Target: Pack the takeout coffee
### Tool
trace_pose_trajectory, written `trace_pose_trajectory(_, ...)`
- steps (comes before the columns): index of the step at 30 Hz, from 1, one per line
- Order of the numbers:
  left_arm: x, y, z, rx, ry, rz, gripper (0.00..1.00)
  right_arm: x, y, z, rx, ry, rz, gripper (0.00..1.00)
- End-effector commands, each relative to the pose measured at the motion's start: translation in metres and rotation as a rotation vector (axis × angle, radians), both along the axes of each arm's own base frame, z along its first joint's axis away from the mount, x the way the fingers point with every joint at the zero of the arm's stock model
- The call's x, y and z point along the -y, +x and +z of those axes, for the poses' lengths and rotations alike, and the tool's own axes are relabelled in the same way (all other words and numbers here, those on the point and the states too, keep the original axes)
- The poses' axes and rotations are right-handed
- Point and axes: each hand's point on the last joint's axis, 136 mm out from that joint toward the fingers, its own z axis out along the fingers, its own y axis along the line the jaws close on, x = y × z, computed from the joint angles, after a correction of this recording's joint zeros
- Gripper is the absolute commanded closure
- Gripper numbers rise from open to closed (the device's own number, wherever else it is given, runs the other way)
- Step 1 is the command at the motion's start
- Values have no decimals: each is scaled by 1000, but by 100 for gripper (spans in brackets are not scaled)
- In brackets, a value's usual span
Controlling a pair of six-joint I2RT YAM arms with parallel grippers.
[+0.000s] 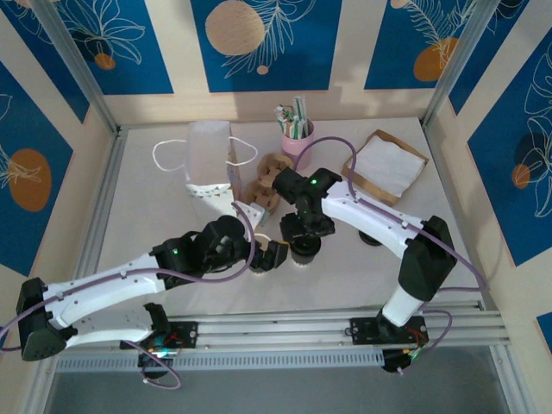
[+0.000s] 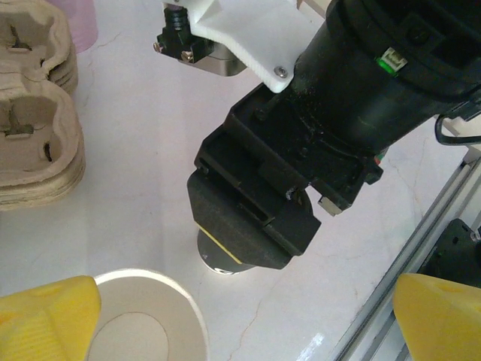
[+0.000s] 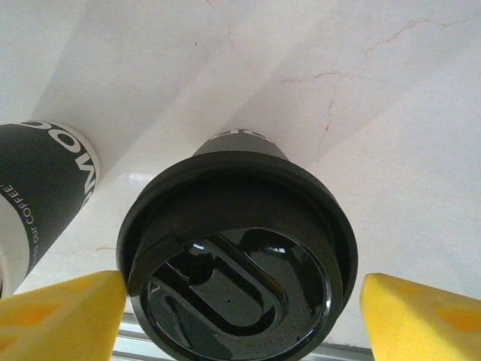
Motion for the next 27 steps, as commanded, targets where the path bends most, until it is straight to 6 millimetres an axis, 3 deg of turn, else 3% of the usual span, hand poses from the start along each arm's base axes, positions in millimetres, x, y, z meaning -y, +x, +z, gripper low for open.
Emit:
trace_pose_trajectory(1, 4, 1, 16, 36, -30, -7, 0, 4, -7, 19, 16, 36, 2, 25)
trace_pose_trajectory(19, 3, 2, 10, 28, -25, 5, 0, -10, -13, 9, -7, 41, 68, 51)
trace_pose_trajectory(27, 2, 1, 9, 25, -27, 8, 0, -6, -17, -9, -45, -2, 63, 52)
